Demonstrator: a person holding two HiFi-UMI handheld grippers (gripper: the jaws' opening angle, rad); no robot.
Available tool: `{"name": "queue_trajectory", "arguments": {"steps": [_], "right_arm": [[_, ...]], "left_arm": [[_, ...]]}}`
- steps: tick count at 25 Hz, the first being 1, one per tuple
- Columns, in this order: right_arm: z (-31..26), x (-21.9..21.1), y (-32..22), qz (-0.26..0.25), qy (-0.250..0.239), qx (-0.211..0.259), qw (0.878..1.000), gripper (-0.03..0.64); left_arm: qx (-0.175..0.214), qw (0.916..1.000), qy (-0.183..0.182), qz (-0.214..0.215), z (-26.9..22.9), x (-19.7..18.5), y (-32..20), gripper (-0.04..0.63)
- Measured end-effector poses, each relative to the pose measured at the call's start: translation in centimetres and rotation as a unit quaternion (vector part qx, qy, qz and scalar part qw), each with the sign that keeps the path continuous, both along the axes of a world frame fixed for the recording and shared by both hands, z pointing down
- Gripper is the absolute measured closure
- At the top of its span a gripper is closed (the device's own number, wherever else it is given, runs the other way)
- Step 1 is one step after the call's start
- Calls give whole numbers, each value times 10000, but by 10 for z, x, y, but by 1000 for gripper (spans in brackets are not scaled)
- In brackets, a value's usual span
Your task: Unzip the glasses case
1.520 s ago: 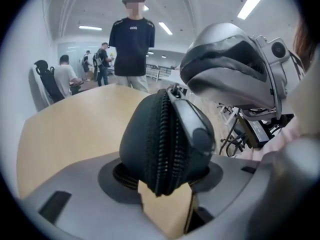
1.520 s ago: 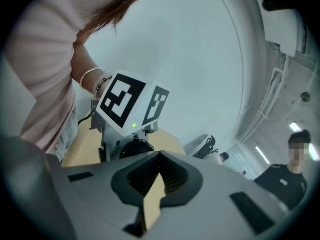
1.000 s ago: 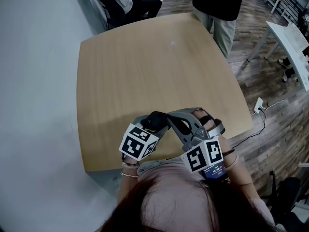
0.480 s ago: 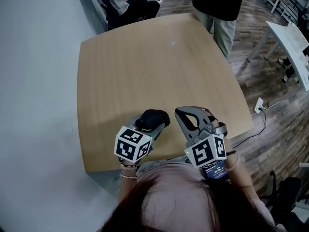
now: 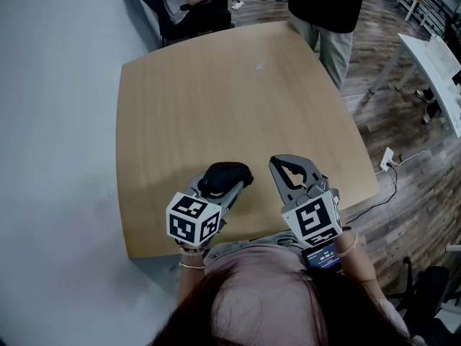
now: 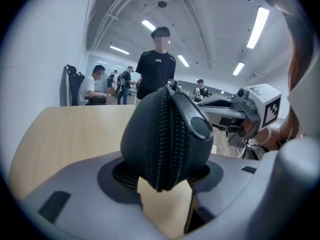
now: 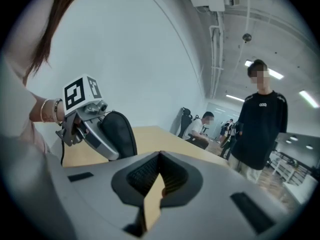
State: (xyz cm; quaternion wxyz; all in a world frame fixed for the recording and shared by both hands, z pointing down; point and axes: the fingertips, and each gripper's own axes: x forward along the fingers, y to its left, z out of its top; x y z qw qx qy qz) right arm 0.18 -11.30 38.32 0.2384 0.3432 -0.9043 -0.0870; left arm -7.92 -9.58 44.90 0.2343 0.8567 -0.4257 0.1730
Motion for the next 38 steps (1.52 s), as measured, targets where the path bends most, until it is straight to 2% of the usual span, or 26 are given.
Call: {"name": "queue_trajectory", "arguments": {"steps": [7,16,38], "right_arm": [[7,14,-10,434,-350,-456,9974,603],[14,25,-13,738,-451,-747,9934,603],[22,30,-13,866,-340,-834,9922,603]], "left_arm": [[101,9998,72,-138,-4,-3,-3,370],[176,9995,161,-210,-10,-3,-1,370],[187,9994,224,-175,-11,-3,0,370]]}}
